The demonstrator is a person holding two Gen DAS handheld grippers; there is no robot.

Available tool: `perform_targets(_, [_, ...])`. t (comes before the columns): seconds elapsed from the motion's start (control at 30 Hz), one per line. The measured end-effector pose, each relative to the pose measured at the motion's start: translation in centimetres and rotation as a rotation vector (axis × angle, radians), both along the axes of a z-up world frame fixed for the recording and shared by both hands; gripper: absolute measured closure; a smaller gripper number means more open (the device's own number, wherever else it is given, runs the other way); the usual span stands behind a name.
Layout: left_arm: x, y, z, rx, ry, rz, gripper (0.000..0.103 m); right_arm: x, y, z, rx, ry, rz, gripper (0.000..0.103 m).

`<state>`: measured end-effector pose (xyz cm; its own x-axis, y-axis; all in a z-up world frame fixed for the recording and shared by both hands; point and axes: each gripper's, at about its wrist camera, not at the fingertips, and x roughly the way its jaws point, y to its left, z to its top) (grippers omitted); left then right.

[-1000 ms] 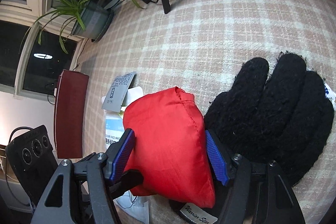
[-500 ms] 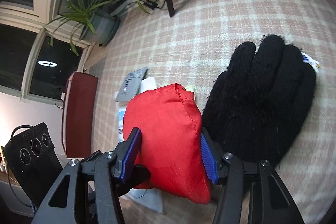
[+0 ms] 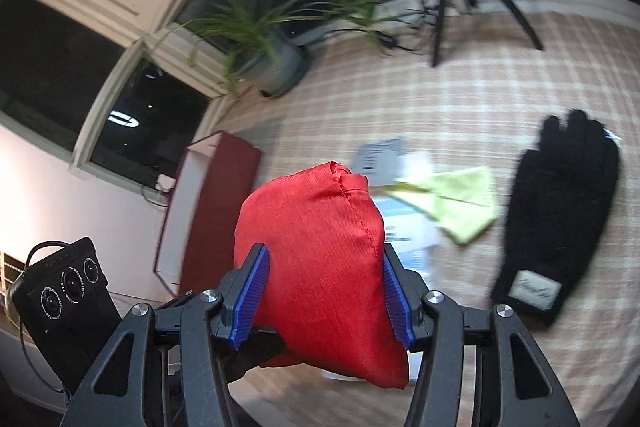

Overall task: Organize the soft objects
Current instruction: 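Lift the red pouch and carry it over the cardboard box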

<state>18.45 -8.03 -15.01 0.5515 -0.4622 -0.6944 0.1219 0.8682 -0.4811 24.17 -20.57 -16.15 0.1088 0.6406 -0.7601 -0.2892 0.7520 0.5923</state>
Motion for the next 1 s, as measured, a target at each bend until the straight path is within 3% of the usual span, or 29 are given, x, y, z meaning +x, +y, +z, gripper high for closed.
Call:
perform_targets(0.53, [-6.6,16.0,2.3,0.000,-0.068,0.176,0.056,-3.7,19.1,2.8,0.027,-0.060,0.181,0.052])
perform_targets(0.73, [-7.8,21.4,1.7,-0.015,-0.051,0.260,0.056,-4.5,26.1,2.3,0.006,-0.071,0.259,0.052])
perform_targets(1.0, [-8.4,26.5,0.3,-0.022,-0.025,0.325,0.056,-4.7,31.2,0.4,0.004,-0.050,0.285,0.052])
